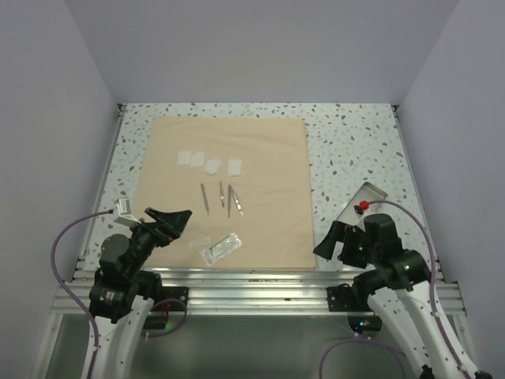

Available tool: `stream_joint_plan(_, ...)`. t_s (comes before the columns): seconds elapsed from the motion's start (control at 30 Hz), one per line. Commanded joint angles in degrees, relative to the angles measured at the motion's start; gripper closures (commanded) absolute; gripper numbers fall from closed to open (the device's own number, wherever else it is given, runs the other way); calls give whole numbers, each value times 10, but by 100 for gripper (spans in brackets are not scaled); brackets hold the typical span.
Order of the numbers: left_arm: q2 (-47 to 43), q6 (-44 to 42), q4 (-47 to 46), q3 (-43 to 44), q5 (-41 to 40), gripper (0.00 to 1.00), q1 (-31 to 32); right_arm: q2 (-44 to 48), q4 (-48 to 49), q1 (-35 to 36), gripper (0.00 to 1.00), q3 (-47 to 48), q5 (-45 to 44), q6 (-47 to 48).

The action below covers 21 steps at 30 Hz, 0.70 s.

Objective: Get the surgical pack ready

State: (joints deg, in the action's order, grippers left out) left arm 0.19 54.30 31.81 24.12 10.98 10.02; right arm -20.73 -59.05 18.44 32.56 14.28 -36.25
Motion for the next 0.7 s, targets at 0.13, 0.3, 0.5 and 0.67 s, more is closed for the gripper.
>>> stream_joint_plan(0.13, 139, -68, 158, 63, 43, 12, -3, -180, 27, 1, 1, 73, 24, 61)
stream_joint_plan(0.3, 299, -89, 221, 141, 64, 12, -1, -309, 44, 2, 1, 82, 86, 58)
stream_joint_plan(0.5, 437, -139, 230, 257, 21, 16, 0, -359, 38, 6, 2, 154, 68, 91)
stream_joint_plan(0.67, 489, -184, 214, 260, -14, 28, 14, -400, 70, 8, 6, 175, 74, 96)
